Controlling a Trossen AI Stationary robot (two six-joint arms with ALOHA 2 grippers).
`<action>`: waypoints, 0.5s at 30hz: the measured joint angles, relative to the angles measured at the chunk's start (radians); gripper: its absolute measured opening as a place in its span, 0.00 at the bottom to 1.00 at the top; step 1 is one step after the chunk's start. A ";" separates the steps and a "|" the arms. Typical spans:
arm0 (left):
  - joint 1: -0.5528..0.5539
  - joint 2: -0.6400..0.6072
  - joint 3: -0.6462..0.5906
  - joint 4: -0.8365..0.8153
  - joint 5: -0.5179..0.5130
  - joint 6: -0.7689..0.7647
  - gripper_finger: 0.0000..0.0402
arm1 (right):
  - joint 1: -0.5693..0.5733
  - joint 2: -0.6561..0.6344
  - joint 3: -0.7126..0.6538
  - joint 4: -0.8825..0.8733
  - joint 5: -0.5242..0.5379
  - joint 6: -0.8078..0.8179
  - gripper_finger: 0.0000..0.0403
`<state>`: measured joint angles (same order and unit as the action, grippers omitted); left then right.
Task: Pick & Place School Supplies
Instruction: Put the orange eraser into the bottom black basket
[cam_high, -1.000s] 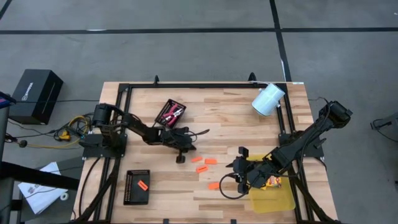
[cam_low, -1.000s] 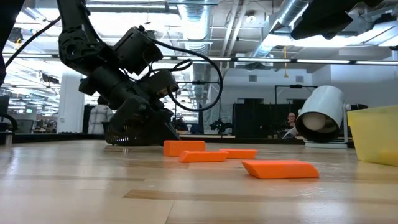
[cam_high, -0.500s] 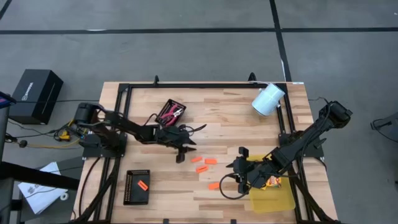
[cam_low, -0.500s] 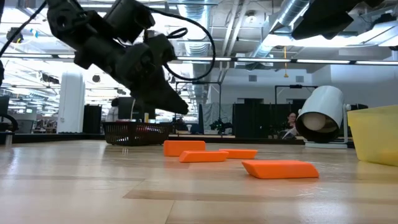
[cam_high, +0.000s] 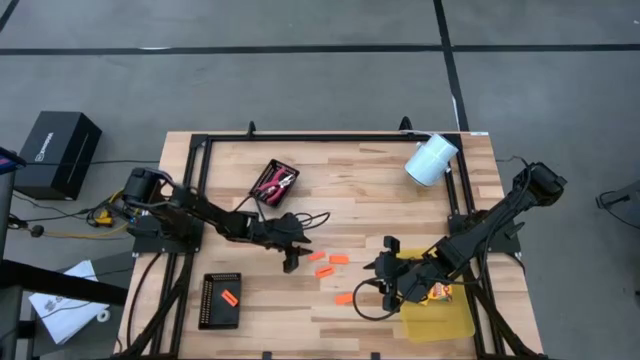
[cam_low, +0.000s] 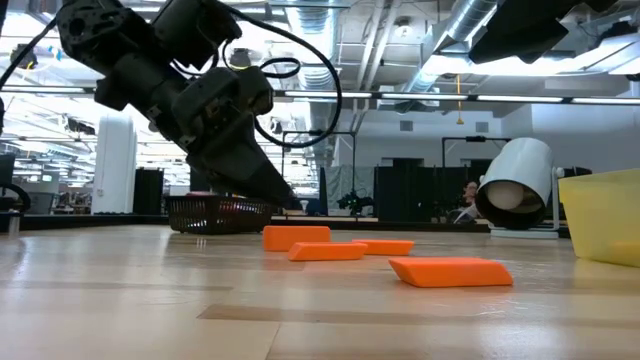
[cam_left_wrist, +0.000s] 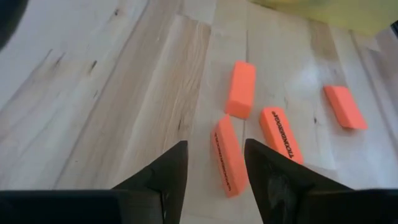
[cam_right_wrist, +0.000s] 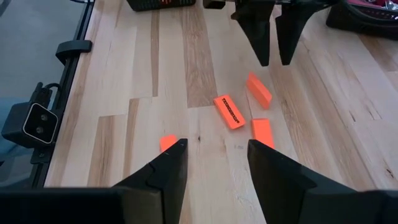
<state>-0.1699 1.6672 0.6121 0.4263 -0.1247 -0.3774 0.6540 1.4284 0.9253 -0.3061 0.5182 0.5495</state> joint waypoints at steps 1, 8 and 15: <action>-0.006 0.000 0.001 -0.001 -0.008 -0.005 0.39 | 0.000 0.000 0.000 0.000 0.000 0.000 0.39; -0.035 0.000 0.014 0.000 -0.043 -0.071 0.39 | 0.000 0.000 0.000 0.000 0.000 -0.008 0.39; -0.041 0.033 0.020 0.002 -0.070 -0.108 0.39 | 0.000 0.000 0.000 0.001 0.000 -0.010 0.39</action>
<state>-0.2111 1.7007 0.6325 0.4284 -0.1947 -0.4856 0.6540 1.4288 0.9253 -0.3054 0.5179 0.5392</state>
